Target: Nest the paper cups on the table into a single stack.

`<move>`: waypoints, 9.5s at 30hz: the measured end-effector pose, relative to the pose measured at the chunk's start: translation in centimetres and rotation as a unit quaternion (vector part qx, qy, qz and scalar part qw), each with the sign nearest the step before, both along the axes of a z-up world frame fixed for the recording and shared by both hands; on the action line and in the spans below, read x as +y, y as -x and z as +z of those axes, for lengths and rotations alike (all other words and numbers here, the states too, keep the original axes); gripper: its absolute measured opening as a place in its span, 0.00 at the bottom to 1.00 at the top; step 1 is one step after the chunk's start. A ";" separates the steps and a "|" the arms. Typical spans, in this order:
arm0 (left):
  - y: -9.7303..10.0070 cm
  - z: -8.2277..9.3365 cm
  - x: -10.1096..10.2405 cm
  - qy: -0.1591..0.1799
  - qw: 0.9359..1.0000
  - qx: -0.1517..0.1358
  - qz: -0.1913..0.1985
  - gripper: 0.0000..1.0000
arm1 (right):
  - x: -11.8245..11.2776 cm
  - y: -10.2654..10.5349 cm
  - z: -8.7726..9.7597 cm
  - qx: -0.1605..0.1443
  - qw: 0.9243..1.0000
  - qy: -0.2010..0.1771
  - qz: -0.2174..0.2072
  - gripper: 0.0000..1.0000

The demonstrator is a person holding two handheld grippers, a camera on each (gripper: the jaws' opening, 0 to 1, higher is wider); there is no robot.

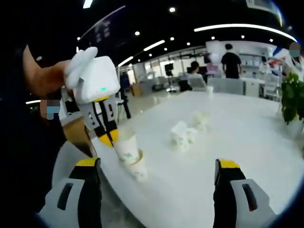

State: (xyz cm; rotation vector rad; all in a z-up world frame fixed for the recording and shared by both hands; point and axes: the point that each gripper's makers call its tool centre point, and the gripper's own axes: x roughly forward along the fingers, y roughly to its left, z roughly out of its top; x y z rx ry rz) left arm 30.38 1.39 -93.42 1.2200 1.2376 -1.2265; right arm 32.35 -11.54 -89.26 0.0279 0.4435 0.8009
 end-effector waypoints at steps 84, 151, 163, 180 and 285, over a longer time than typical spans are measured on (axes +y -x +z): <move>-8.4 5.9 12.0 0.475 0.786 -0.189 0.347 0.98 | 0.0 -3.8 1.3 -0.053 0.998 0.022 -0.026 1.00; -1.9 0.4 10.8 0.517 0.756 -0.199 0.350 1.00 | -3.9 -6.3 -7.5 -0.068 0.995 0.031 -0.059 0.98; -1.3 0.2 10.7 0.515 0.757 -0.202 0.346 1.00 | -3.0 -7.6 -9.3 -0.053 0.997 0.022 -0.061 0.97; -1.5 0.4 10.4 0.520 0.751 -0.206 0.352 1.00 | -0.4 -9.9 -11.1 -0.050 0.997 0.031 -0.042 0.90; -2.2 0.3 9.2 0.529 0.746 -0.189 0.358 1.00 | 5.4 -15.4 -9.1 -0.050 0.998 0.035 -0.010 0.36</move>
